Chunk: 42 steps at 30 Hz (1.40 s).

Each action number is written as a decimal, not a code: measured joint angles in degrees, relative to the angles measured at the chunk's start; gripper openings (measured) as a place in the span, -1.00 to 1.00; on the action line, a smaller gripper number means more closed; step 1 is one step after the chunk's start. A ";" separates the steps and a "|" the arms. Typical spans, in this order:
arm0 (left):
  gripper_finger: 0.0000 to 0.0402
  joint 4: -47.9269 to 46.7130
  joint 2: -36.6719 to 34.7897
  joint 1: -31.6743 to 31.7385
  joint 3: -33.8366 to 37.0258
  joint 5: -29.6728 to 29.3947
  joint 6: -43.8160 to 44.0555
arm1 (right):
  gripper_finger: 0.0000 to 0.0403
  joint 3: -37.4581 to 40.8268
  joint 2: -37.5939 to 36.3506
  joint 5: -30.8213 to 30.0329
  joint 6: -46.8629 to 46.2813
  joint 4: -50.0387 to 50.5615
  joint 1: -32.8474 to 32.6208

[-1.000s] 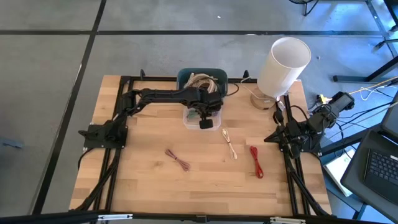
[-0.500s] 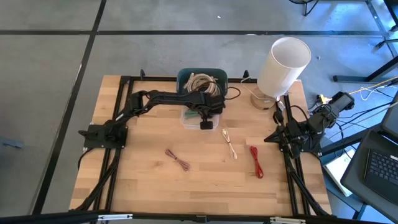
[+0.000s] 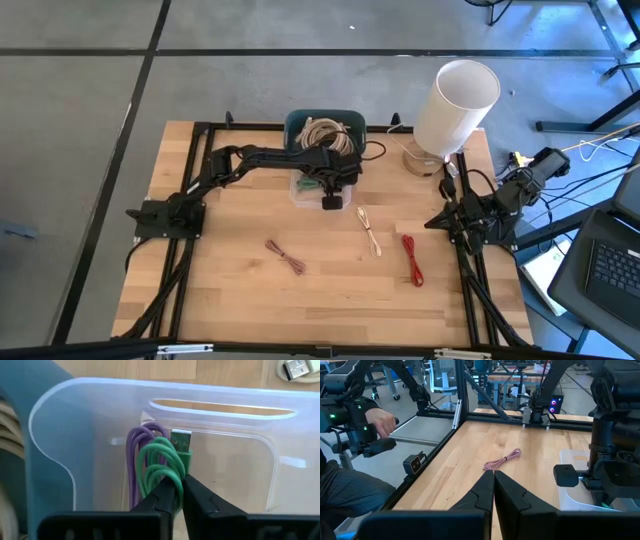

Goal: Pick & Place USB Port
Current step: Put the green charger cable into the transparent bin, then put the pink charger cable into the transparent bin

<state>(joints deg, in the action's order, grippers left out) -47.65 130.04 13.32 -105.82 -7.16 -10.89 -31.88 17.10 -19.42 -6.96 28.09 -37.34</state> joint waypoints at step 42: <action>-0.20 -24.65 -31.76 -30.62 8.18 -0.77 13.72 | -0.92 0.00 0.02 0.01 -0.02 0.00 0.02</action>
<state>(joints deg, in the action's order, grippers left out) -72.30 98.28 -17.30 -97.64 -7.93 2.83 -31.88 17.12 -19.40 -6.98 28.10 -37.32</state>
